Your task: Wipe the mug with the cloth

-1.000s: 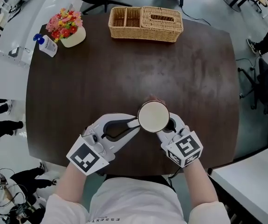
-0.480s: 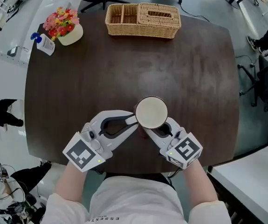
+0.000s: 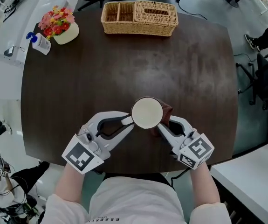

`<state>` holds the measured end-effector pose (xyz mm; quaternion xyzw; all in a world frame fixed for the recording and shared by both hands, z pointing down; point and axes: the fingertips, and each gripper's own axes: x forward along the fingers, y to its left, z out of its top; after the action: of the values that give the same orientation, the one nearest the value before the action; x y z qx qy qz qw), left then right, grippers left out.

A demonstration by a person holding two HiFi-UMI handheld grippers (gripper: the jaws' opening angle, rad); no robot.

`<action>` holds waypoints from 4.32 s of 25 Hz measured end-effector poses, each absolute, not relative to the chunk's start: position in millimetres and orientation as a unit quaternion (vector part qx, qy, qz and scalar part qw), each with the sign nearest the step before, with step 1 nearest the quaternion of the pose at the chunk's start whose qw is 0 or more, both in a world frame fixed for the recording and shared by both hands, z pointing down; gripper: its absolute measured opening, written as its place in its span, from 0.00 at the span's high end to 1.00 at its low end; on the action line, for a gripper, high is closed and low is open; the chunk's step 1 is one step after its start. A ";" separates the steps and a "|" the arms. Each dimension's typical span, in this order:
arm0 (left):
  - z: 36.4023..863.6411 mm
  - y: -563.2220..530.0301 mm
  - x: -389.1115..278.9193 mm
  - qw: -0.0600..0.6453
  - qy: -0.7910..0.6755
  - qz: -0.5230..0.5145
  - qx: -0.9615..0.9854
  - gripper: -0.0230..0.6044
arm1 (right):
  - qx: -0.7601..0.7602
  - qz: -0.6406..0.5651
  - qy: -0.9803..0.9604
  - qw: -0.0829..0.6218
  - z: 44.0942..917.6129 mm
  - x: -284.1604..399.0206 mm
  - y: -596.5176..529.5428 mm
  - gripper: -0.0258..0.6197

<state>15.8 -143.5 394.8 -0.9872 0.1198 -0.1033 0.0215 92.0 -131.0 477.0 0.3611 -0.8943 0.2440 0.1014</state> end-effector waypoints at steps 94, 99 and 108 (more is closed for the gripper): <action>198.4 392.2 -112.2 0.064 0.441 -0.010 -0.895 0.96 | 0.600 -0.010 -0.795 0.088 241.6 43.7 414.0 0.84; 202.2 438.8 -104.1 0.059 0.444 -0.017 -0.894 0.96 | 0.591 -0.005 -0.802 0.087 236.8 46.0 463.1 0.84; 191.2 499.4 -84.9 0.060 0.445 -0.013 -0.894 0.96 | 0.580 -0.005 -0.811 0.075 225.2 53.0 516.6 0.84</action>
<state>-84.9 499.4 191.2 -0.8936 0.4446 -0.0127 0.0603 53.0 516.6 225.2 0.5800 -0.8112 -0.0048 0.0752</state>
